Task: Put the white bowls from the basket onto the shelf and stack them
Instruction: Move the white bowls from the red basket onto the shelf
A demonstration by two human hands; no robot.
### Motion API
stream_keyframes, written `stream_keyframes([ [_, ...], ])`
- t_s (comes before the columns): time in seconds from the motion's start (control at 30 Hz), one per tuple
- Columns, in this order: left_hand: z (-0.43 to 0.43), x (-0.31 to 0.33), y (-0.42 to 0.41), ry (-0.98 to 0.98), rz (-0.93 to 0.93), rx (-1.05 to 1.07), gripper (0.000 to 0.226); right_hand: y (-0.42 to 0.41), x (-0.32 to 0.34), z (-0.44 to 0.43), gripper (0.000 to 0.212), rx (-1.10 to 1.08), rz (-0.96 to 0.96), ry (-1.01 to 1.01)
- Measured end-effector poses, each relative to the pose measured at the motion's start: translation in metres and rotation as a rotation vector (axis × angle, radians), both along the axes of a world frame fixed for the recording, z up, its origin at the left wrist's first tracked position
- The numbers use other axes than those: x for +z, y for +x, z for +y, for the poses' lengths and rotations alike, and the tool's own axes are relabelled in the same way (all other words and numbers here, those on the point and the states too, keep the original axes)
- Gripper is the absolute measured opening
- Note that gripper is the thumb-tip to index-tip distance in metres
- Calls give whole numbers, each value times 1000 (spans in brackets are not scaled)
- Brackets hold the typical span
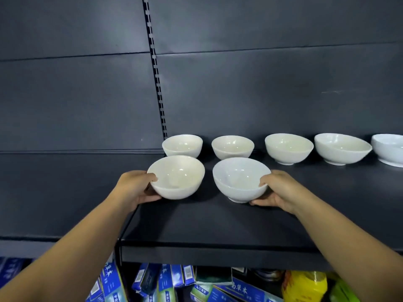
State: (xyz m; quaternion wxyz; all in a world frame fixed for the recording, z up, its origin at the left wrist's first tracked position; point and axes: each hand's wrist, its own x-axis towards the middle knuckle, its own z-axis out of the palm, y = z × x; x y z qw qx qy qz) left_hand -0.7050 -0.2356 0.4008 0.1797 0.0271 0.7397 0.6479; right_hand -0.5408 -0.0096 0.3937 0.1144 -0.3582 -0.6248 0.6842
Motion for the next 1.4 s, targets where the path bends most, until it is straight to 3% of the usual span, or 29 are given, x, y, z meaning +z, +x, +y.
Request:
stream_keyframes([
  [0.1, 4, -1, -5, 35, -16, -17, 3, -6, -1, -6, 27, -37, 17, -13],
  [0.3, -7, -3, -7, 92, -23, -90, 23, -8, -1, -28, 35, -143, 75, -43],
  [0.47, -24, -15, 16, 115, 415, 62, 22, 15, -5, -49, 38, -264, 61, 74],
  [0.6, -34, -19, 63, 255, 548, -84, 16, 69, -7, -64, 21, -348, 54, 191],
  [0.83, 20, -43, 208, 271, 488, -654, 30, 241, -45, -74, 32, -452, -150, 474],
  [0.93, 50, -73, 285, 166, 430, -881, 32, 338, -78, -74, 31, -534, -237, 382],
  [1.07, 86, -122, 403, 49, 330, -1080, 29, 480, -123, -75, 14, -660, -368, 271],
  [1.17, 110, -167, 482, -71, 246, -1190, 27, 571, -158, -77, 22, -757, -448, 134],
  [1.4, 157, -258, 586, -372, 33, -1345, 16, 676, -226, -57, 24, -873, -555, -154],
])
